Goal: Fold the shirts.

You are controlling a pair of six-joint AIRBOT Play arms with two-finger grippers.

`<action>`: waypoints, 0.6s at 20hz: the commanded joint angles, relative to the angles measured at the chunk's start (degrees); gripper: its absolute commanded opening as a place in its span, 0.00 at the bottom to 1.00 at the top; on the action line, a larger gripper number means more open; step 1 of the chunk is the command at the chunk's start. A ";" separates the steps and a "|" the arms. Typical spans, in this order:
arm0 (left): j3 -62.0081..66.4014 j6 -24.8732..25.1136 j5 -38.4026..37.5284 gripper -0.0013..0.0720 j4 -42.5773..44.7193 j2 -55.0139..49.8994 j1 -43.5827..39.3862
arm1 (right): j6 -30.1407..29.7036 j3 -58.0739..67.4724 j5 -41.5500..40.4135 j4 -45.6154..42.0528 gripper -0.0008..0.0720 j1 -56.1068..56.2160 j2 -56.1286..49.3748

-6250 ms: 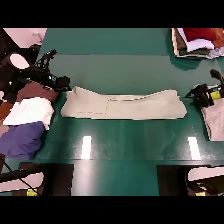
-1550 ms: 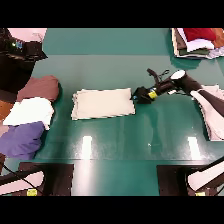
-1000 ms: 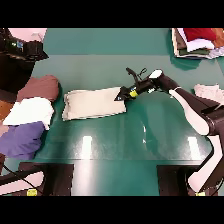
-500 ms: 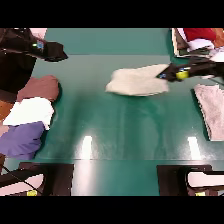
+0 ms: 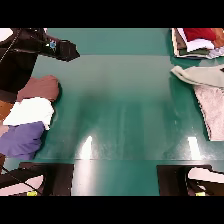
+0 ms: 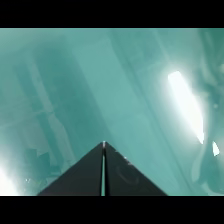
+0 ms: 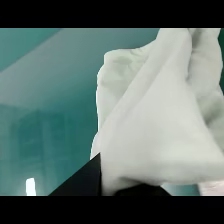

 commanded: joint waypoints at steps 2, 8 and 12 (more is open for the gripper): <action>0.02 -0.07 0.15 0.06 0.04 -0.04 -0.28 | 0.04 8.90 -0.83 -0.13 0.03 -3.32 -5.38; 0.00 -0.02 0.13 0.06 0.13 -0.20 -0.28 | 0.02 22.29 3.32 -0.55 0.03 -3.52 -5.99; 0.00 0.00 0.09 0.06 0.11 -0.22 -0.28 | 0.04 28.41 9.97 -5.81 0.03 -3.54 -5.99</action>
